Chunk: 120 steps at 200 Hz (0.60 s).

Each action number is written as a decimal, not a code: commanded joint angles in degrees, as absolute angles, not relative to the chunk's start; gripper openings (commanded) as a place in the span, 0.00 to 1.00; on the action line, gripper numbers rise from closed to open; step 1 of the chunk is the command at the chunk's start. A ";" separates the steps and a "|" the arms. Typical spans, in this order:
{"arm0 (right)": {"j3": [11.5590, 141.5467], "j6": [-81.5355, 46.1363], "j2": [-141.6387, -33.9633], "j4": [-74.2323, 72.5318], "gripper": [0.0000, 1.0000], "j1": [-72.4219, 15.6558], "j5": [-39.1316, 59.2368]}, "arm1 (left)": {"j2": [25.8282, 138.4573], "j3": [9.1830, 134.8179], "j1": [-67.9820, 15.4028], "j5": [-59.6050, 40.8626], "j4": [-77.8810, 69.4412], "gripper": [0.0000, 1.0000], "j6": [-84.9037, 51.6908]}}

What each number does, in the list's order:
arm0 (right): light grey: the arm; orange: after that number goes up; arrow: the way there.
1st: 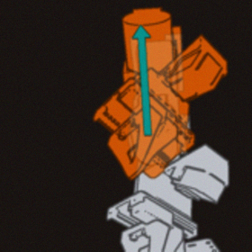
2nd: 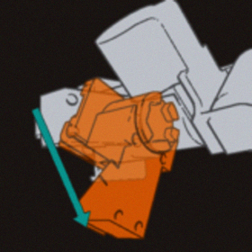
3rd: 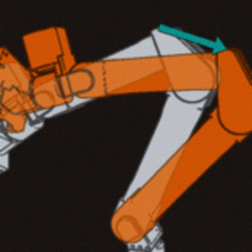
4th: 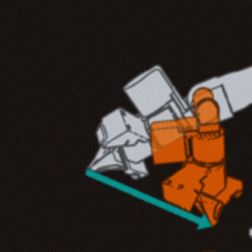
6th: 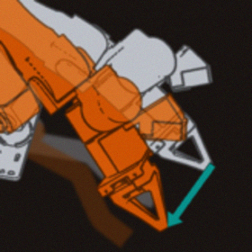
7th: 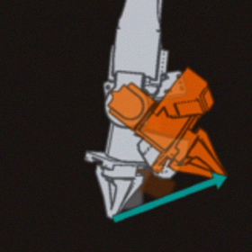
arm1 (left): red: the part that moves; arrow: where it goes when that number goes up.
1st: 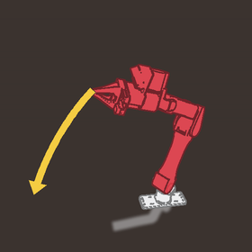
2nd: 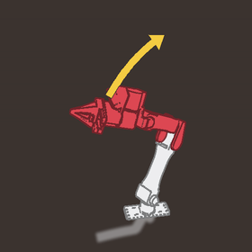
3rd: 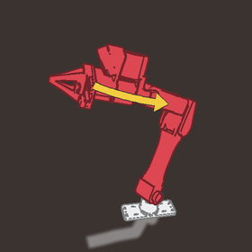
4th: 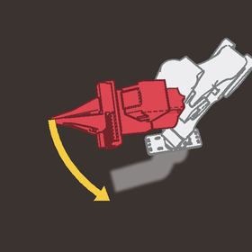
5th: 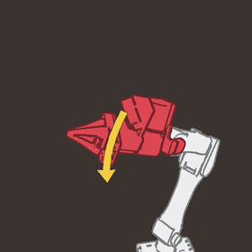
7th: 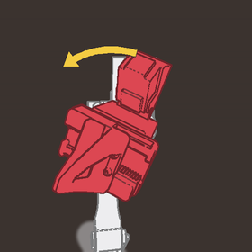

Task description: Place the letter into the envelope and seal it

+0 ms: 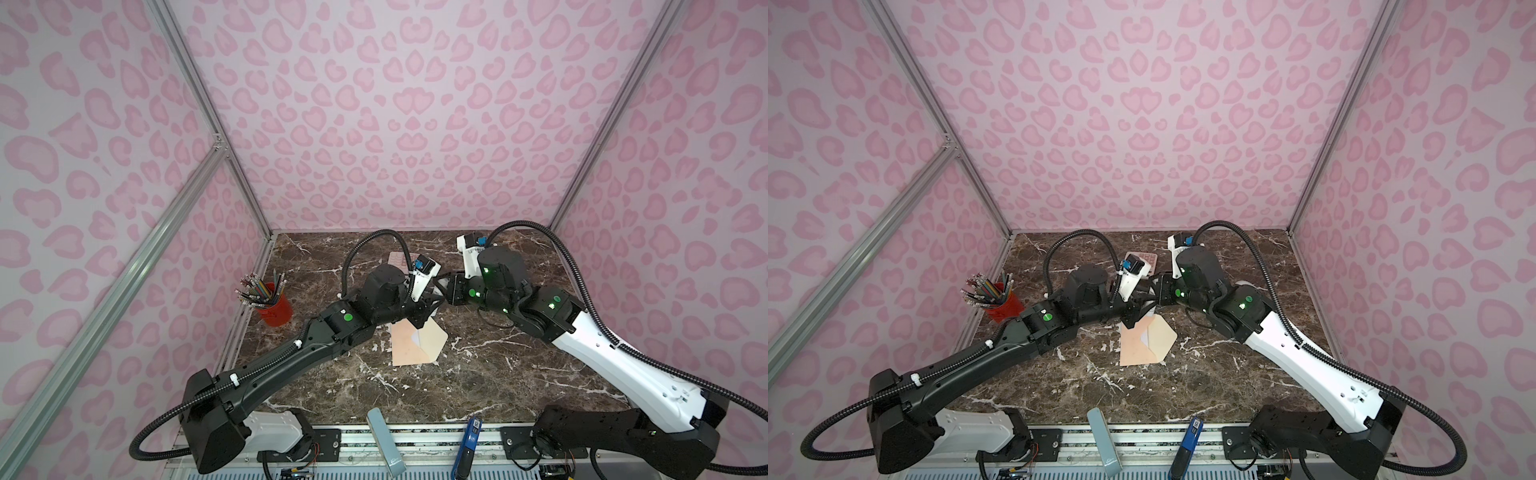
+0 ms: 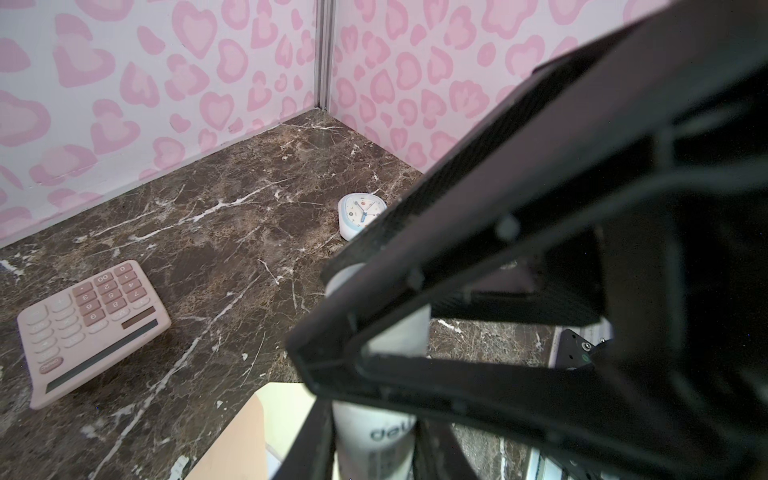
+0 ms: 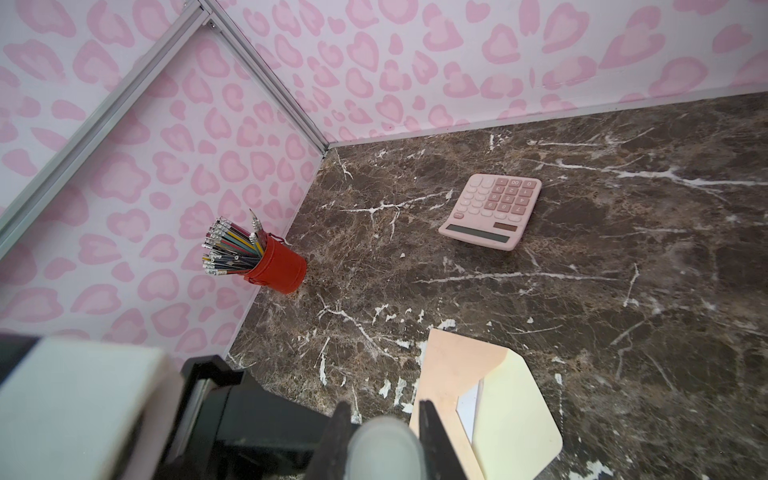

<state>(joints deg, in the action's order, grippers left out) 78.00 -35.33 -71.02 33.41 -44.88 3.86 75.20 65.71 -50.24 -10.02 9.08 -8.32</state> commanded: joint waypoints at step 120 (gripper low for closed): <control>86.28 -31.90 -72.56 36.18 0.14 -42.98 3.47 | 76.63 64.60 -50.38 -7.71 10.25 0.08 -6.86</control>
